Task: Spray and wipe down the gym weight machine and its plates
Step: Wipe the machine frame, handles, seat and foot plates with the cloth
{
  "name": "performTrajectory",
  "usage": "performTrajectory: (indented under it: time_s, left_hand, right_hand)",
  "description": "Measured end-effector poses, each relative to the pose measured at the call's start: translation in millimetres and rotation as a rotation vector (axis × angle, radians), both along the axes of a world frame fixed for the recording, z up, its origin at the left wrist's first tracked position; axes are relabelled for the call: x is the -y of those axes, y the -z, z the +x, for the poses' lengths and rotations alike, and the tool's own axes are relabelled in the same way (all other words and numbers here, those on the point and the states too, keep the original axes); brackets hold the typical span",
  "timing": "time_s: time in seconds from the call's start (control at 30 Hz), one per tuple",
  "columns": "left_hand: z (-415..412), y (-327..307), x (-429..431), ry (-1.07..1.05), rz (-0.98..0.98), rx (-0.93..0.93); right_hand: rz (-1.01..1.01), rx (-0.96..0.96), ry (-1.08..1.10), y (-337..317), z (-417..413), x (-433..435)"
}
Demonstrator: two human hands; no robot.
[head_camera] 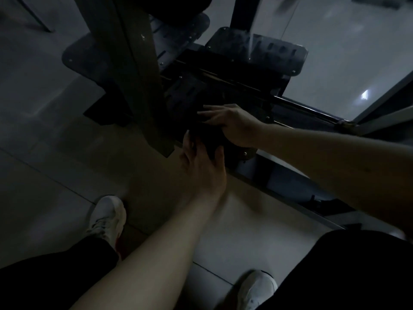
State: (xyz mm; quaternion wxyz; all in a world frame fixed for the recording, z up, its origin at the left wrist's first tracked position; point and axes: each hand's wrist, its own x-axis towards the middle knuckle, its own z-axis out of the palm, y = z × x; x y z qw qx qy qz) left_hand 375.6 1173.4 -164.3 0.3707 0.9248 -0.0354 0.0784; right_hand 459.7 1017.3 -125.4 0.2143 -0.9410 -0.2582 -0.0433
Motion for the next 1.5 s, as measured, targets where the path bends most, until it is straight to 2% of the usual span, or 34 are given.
performTrajectory:
  time_s: [0.1, 0.23, 0.37, 0.5, 0.57, 0.63, 0.7, 0.8, 0.9, 1.0, 1.1, 1.17, 1.27, 1.4, 1.5]
  left_hand:
    - [3.5, 4.4, 2.2, -0.009, -0.066, -0.007]
    - [-1.1, -5.2, 0.3, -0.001, -0.008, -0.026]
    - [-1.2, -19.0, -2.0, 0.019, 0.038, -0.101]
    - [-1.0, -31.0, -4.2, 0.025, 0.072, -0.159]
    - [0.7, -36.3, -7.9, 0.034, 0.049, -0.133]
    - [4.0, -41.3, -11.2, 0.074, -0.027, -0.083]
    - [6.5, -46.4, -10.3, 0.140, -0.081, -0.039]
    - [11.1, -52.8, -8.4, 0.213, -0.071, 0.006]
    - [11.0, -56.6, -5.9, 0.308, 0.027, 0.053]
    - [4.5, -51.3, -2.7, 0.420, 0.186, 0.118]
    - [6.0, -40.5, 3.3, 0.431, 0.286, 0.174]
    - [8.7, -38.9, 6.6, 0.396, 0.326, 0.225]
    - [10.6, -43.8, 12.5, 0.406, 0.335, 0.284]
    - [11.2, -43.2, 27.8, 0.575, 0.408, 0.216]
    - [14.9, -46.0, 32.6, 0.580, 0.461, 0.197]
  right_hand:
    - [0.083, 0.000, 0.122, -3.9, -62.3, 34.6]
    - [0.009, -0.007, 0.200, -6.7, -126.6, 59.8]
    - [0.012, 0.004, 0.178, 1.5, -97.5, 68.1]
    - [0.047, -0.102, 0.371, -1.5, -36.3, 54.7]
    - [0.056, -0.073, 0.318, -2.2, -37.8, 35.2]
    - [0.045, -0.025, 0.100, 1.3, -60.9, 17.6]
    - [0.156, -0.079, 0.010, -6.5, -82.2, 12.5]
    - [0.407, -0.221, 0.196, -17.7, -99.4, 19.9]
    - [0.580, -0.176, 0.254, -18.5, -110.3, 25.1]
    - [0.697, -0.230, 0.351, -13.5, -104.1, 25.9]
    - [0.760, -0.091, 0.489, -9.7, -94.4, 26.8]
    - [0.725, -0.006, 0.615, -10.6, -91.6, 35.4]
    - [0.523, 0.026, 0.735, -7.3, -91.6, 49.3]
    - [0.379, -0.048, 0.681, -5.0, -93.2, 52.5]
    - [0.330, -0.033, 0.682, -1.2, -91.7, 56.2]
